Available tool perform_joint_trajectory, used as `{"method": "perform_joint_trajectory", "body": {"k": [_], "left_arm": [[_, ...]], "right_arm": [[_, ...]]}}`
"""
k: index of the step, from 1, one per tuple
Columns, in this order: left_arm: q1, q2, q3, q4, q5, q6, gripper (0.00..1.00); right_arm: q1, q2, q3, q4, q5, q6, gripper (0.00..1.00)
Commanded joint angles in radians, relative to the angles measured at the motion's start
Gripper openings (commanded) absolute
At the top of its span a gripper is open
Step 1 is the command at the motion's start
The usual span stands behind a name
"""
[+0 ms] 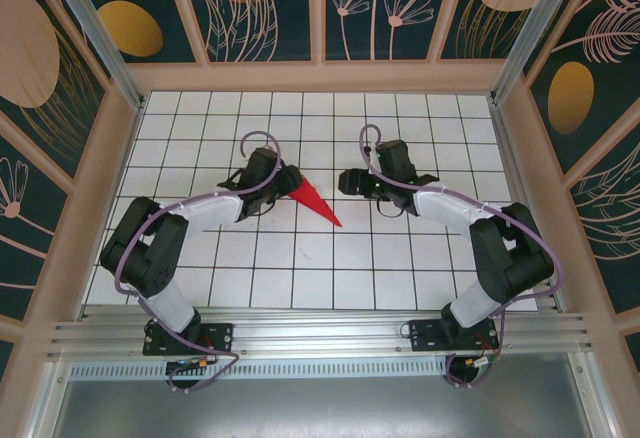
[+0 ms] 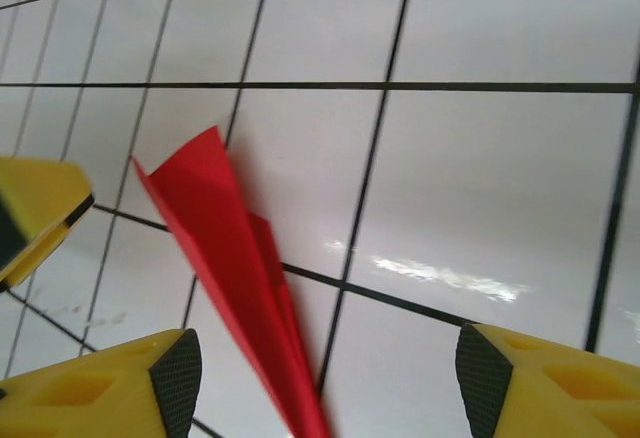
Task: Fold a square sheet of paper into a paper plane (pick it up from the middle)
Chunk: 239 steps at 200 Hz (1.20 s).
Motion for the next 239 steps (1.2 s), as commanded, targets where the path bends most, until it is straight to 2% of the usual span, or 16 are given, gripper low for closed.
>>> {"method": "perform_joint_trajectory", "body": {"k": [1,37,61,86,114,162,239], "left_arm": [[-0.051,0.042,0.048,-0.066,-0.017,-0.063,0.63],[-0.100,0.117,0.178,-0.208,-0.127,-0.047,0.64],[-0.123,0.178,0.264,-0.302,-0.158,-0.025,0.64],[-0.148,0.257,0.386,-0.456,-0.224,0.043,0.65],[-0.166,0.288,0.442,-0.567,-0.277,0.066,0.61],[-0.168,0.221,0.363,-0.546,-0.269,0.026,0.48],[-0.167,0.113,0.202,-0.388,-0.246,-0.070,0.21]], "right_arm": [[-0.011,-0.022,-0.035,0.023,0.109,-0.047,0.73],[-0.026,-0.033,-0.067,0.042,0.184,-0.064,0.75],[-0.028,-0.038,-0.079,0.038,0.215,-0.069,0.75],[-0.031,-0.044,-0.092,0.036,0.235,-0.069,0.76],[-0.032,-0.051,-0.097,0.028,0.247,-0.068,0.75],[-0.032,-0.048,-0.102,0.028,0.239,-0.063,0.75],[-0.032,-0.020,-0.093,0.027,0.225,-0.055,0.75]]}}
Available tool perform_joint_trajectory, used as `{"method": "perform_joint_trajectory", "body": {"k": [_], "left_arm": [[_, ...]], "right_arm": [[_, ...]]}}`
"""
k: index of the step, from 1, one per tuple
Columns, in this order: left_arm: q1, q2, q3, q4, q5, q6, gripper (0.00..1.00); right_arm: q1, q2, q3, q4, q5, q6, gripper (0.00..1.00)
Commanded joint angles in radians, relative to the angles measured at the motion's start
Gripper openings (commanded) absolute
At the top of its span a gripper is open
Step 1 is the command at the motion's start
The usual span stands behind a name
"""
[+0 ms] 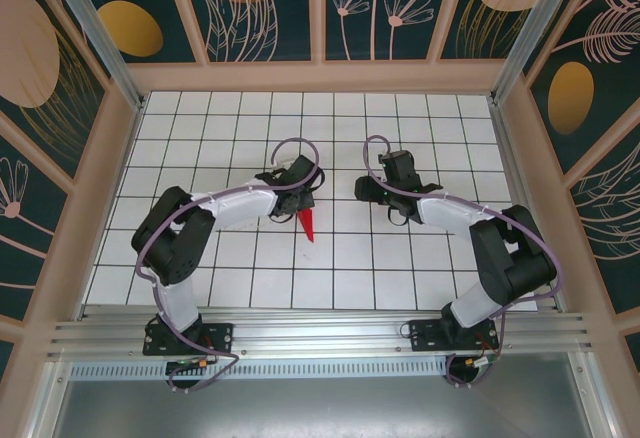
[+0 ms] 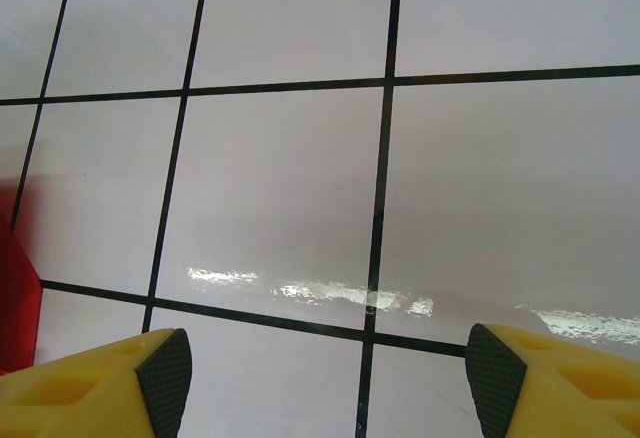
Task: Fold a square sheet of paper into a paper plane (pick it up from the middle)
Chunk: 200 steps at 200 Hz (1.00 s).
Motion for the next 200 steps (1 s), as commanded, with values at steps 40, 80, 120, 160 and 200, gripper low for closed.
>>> {"method": "perform_joint_trajectory", "body": {"k": [40,80,120,160,200], "left_arm": [[0.000,-0.066,-0.045,0.073,-0.011,-0.025,0.08],[0.000,-0.175,-0.084,0.232,0.057,0.050,0.00],[0.006,-0.234,-0.223,0.561,0.226,0.086,0.00],[0.030,-0.147,-0.294,0.821,0.397,0.009,0.00],[0.045,-0.034,-0.313,0.954,0.489,-0.061,0.00]], "right_arm": [[-0.007,0.011,0.000,0.009,-0.009,-0.004,0.74],[-0.009,-0.030,-0.028,0.046,-0.012,0.022,0.74],[-0.012,-0.139,-0.058,0.066,-0.067,0.080,0.73],[-0.001,-0.246,-0.113,0.050,-0.155,0.178,0.66],[0.075,-0.271,-0.131,0.033,-0.153,0.221,0.57]]}}
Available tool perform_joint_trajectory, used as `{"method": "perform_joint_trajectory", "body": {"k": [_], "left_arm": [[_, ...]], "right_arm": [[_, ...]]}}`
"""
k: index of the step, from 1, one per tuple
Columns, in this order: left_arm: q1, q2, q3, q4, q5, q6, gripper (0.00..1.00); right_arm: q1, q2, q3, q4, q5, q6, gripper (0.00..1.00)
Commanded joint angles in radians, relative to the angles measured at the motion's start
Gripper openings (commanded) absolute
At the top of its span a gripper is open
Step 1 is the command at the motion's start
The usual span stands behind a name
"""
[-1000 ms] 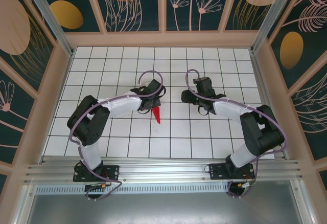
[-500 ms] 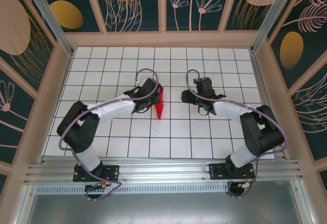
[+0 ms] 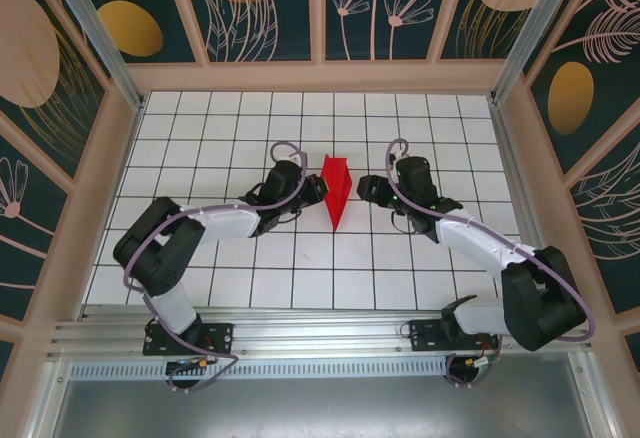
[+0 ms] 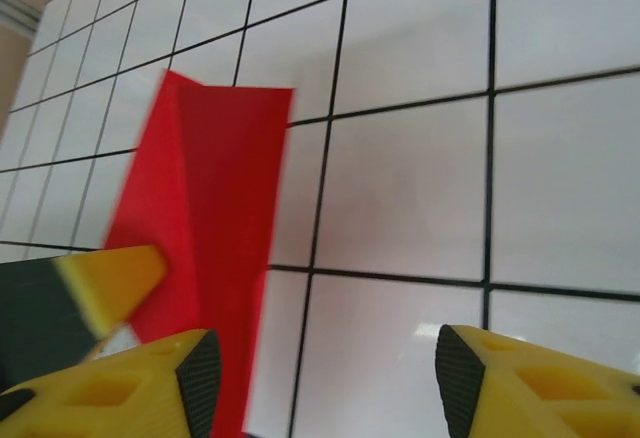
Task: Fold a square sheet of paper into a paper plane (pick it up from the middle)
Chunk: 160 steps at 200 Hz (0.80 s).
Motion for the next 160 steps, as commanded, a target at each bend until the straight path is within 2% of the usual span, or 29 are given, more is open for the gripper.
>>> {"method": "perform_joint_trajectory", "body": {"k": [1,33,48,91,129,160], "left_arm": [[0.012,0.052,-0.017,0.151,0.094,-0.055,0.00],[0.024,0.101,-0.039,0.195,0.117,-0.098,0.00],[0.027,0.115,-0.050,0.213,0.125,-0.110,0.00],[0.030,0.143,-0.065,0.215,0.122,-0.124,0.00],[0.033,0.159,-0.073,0.227,0.125,-0.129,0.00],[0.036,0.165,-0.081,0.231,0.123,-0.134,0.00]], "right_arm": [[0.052,-0.004,-0.012,-0.008,-0.023,0.054,0.56],[0.128,0.063,0.008,0.002,-0.006,0.093,0.43],[0.156,0.102,0.024,-0.002,0.013,0.111,0.39],[0.214,0.203,0.064,-0.008,0.040,0.133,0.38],[0.225,0.269,0.092,-0.013,0.042,0.137,0.38],[0.229,0.304,0.107,-0.025,0.057,0.134,0.41]]}}
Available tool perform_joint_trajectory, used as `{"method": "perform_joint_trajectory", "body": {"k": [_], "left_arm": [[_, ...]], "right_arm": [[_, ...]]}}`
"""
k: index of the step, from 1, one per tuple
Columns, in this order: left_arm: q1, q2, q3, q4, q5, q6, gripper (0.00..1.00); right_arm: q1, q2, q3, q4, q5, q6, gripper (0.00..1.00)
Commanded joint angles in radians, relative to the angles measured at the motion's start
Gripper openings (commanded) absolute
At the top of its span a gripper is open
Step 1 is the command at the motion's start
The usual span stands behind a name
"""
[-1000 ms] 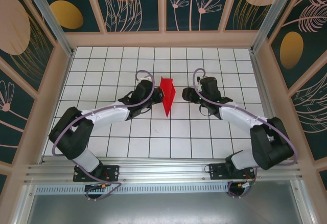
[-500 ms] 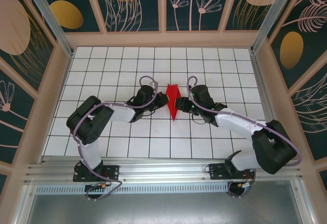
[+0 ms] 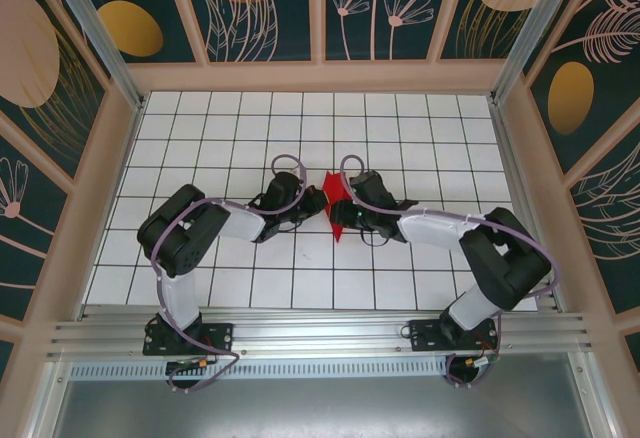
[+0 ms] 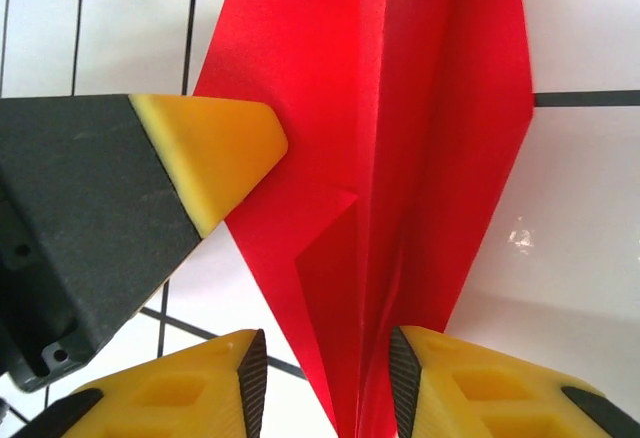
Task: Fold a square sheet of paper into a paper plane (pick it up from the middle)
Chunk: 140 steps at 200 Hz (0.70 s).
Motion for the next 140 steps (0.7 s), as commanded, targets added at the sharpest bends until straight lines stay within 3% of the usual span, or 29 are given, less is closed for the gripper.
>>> {"method": "perform_joint_trajectory", "body": {"k": [1,30,97,130,140], "left_arm": [[0.009,0.015,-0.016,0.047,0.013,-0.015,0.00],[0.011,0.021,-0.028,0.061,0.013,-0.022,0.00],[0.016,0.022,-0.051,0.077,0.016,-0.026,0.00],[0.028,0.006,-0.075,0.073,0.012,-0.013,0.00],[0.033,0.000,-0.083,0.067,0.008,-0.006,0.05]], "right_arm": [[0.010,0.028,0.035,-0.017,0.028,0.006,0.41],[0.015,0.049,0.043,-0.011,0.024,-0.003,0.45],[0.028,0.123,0.096,-0.034,0.067,-0.010,0.44],[0.034,0.150,0.122,-0.089,0.138,-0.001,0.30],[0.036,0.153,0.129,-0.106,0.165,0.001,0.24]]}}
